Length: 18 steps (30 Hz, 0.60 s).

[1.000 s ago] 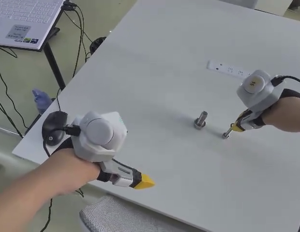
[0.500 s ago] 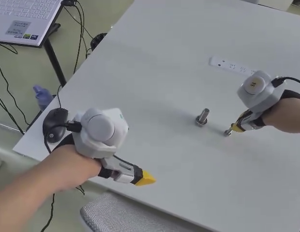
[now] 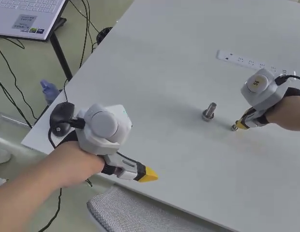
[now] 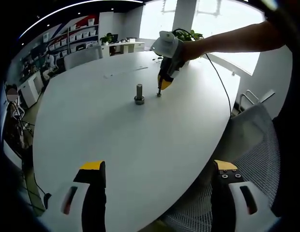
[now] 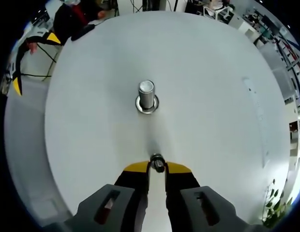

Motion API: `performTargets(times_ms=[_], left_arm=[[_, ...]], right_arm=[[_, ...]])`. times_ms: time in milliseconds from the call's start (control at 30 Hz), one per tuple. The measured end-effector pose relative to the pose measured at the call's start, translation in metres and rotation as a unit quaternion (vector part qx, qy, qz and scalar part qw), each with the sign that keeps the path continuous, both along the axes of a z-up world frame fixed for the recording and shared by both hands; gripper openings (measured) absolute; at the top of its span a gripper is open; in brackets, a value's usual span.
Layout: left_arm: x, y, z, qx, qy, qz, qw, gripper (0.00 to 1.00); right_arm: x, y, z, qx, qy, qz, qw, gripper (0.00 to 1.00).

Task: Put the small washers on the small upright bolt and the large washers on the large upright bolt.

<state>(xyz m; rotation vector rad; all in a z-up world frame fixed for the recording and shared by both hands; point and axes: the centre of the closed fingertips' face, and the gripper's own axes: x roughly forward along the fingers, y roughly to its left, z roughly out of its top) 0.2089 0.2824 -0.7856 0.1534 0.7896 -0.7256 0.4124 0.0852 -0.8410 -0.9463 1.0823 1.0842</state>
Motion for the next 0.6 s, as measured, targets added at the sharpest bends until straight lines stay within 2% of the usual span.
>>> performTargets(times_ms=[267, 600], left_arm=[[-0.006, 0.004, 0.001, 0.003, 0.005, 0.002, 1.0000, 0.89], [-0.009, 0.009, 0.002, 0.005, 0.006, 0.007, 0.9999, 0.89]], right_arm=[[-0.004, 0.000, -0.012, -0.006, 0.000, -0.001, 1.0000, 0.13], [-0.007, -0.002, -0.014, -0.013, 0.001, 0.011, 0.9999, 0.13]])
